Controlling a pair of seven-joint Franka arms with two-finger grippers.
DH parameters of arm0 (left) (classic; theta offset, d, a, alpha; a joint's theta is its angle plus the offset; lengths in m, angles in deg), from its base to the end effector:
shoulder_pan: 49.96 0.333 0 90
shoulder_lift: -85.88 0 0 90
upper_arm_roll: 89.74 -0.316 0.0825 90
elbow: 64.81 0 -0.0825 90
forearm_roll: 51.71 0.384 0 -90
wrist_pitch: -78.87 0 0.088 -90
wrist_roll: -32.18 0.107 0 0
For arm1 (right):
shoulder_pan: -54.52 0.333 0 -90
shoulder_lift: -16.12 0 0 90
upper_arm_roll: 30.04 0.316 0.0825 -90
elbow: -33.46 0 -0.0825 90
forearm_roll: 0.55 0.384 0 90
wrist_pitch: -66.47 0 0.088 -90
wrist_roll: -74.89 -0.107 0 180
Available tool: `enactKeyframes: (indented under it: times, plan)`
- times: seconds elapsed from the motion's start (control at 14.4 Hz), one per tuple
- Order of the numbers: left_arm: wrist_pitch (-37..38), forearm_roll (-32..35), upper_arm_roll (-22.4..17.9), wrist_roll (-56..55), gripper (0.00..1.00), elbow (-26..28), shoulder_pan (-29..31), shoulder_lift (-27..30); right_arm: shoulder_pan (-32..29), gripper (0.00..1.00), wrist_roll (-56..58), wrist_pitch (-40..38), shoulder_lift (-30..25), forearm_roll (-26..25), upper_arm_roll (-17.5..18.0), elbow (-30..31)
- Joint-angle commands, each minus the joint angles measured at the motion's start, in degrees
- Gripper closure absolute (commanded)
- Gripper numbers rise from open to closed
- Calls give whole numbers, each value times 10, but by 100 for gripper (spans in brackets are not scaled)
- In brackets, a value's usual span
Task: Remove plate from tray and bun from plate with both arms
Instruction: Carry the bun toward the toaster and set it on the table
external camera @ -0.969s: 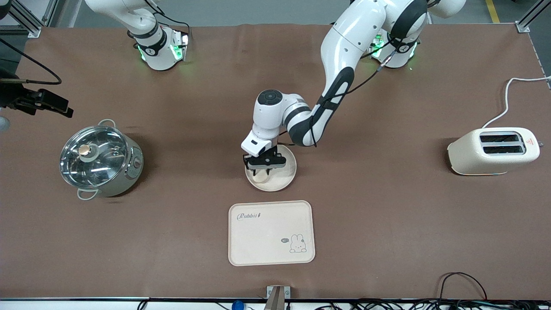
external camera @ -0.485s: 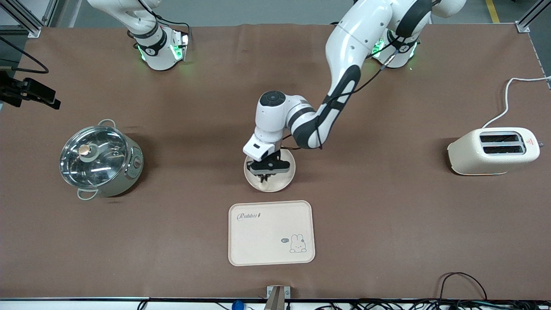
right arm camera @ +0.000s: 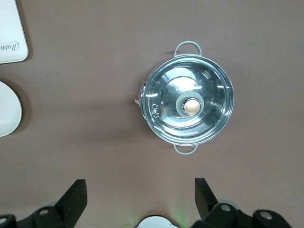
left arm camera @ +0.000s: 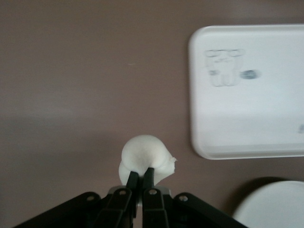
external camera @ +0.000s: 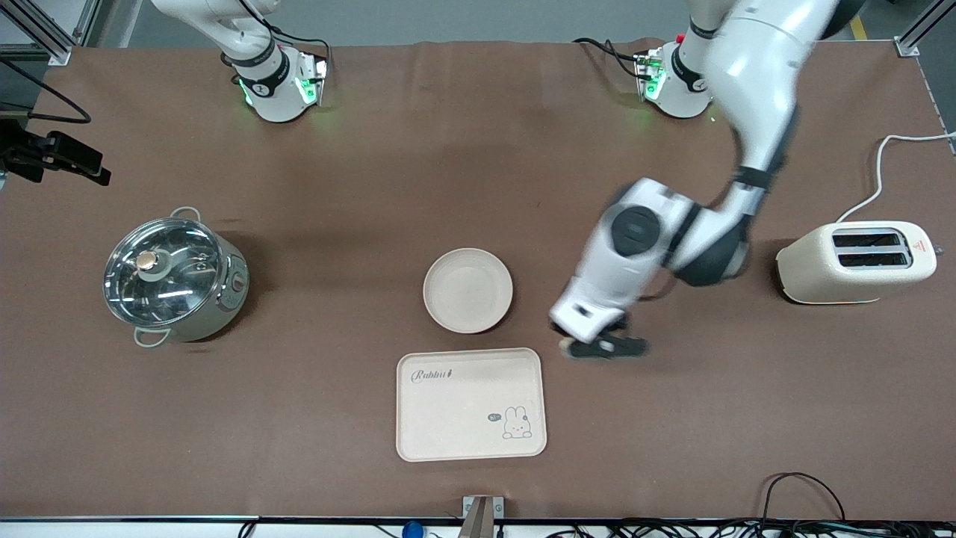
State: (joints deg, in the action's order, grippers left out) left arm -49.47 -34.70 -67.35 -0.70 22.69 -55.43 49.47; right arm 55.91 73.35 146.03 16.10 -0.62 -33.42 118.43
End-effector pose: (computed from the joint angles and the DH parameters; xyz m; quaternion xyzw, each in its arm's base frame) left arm 0.6576 -0.2842 0.3186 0.9978 0.0009 0.0617 0.0243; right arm 0.5349 -0.0187 0.6502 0.9984 -0.0308 -0.0470 0.0004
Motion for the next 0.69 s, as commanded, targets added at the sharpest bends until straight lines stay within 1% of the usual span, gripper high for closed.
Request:
enactKeyframes:
  times: [0.0,0.14,0.21,0.28,0.35,0.42,0.48,0.55,0.62]
  plan:
    - [-13,-8,51,75,100,56,102,-12,-5,0,4,-1,-23,-9,8,14]
    - [-12,-9,52,110,99,78,129,-19,-6,0,4,-9,-27,-10,7,12]
    - [-14,-9,54,114,95,83,141,-25,-8,0,4,-27,-31,-9,6,5]
    - [-15,-9,56,114,80,82,143,-25,-8,0,3,-38,-33,-9,6,-10]
    - [-14,-9,58,114,50,81,143,-25,-4,0,-1,-34,-32,-11,8,-11]
    - [-14,-10,58,114,28,79,143,-24,2,0,-3,-32,-31,-14,8,-7]
    - [-13,-12,58,114,0,78,142,-22,5,0,-4,-34,-29,-23,8,-3]
    - [-7,-12,59,116,0,66,142,-19,3,0,-4,-25,-28,-22,7,4]
    - [27,-11,66,124,0,41,142,-18,5,0,-4,-17,-28,-24,7,0]
